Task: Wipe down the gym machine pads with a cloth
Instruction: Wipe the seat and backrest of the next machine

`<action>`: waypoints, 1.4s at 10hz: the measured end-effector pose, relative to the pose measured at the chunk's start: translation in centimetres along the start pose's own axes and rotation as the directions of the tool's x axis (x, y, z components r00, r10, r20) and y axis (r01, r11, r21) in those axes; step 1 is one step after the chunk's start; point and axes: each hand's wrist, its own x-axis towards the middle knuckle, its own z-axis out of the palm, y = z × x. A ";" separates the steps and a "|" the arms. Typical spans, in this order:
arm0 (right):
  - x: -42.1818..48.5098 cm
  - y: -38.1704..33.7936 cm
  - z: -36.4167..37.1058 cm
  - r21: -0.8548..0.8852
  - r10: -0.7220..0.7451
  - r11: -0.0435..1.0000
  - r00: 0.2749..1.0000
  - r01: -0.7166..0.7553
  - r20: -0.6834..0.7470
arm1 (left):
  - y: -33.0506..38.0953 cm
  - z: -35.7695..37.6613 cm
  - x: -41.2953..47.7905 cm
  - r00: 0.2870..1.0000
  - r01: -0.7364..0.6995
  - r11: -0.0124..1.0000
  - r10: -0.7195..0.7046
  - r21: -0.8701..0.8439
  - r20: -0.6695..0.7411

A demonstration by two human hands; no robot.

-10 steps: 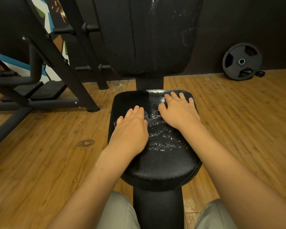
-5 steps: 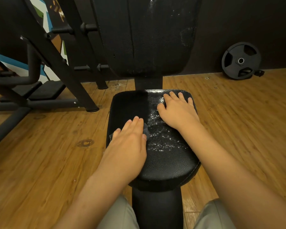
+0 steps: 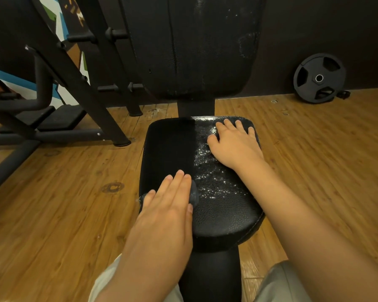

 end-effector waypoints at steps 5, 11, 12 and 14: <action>0.0 0.3 -0.2 0.036 -0.006 0.999 1.000 0.006 -0.012 | -0.4 0.3 15.7 0.976 0.085 0.992 -0.102 0.095 0.195; -0.2 0.3 -0.3 0.063 -0.011 0.998 1.000 0.012 -0.013 | -0.8 1.1 21.7 0.984 0.118 0.987 -0.131 0.105 0.124; -0.1 0.2 -0.3 0.050 -0.009 0.999 1.000 0.010 -0.009 | -1.5 1.1 19.7 0.990 0.078 0.992 -0.089 0.103 0.112; 0.0 0.3 -0.2 0.042 -0.009 0.999 1.000 0.009 -0.006 | -1.2 1.1 22.4 0.985 0.106 0.989 -0.118 0.099 0.122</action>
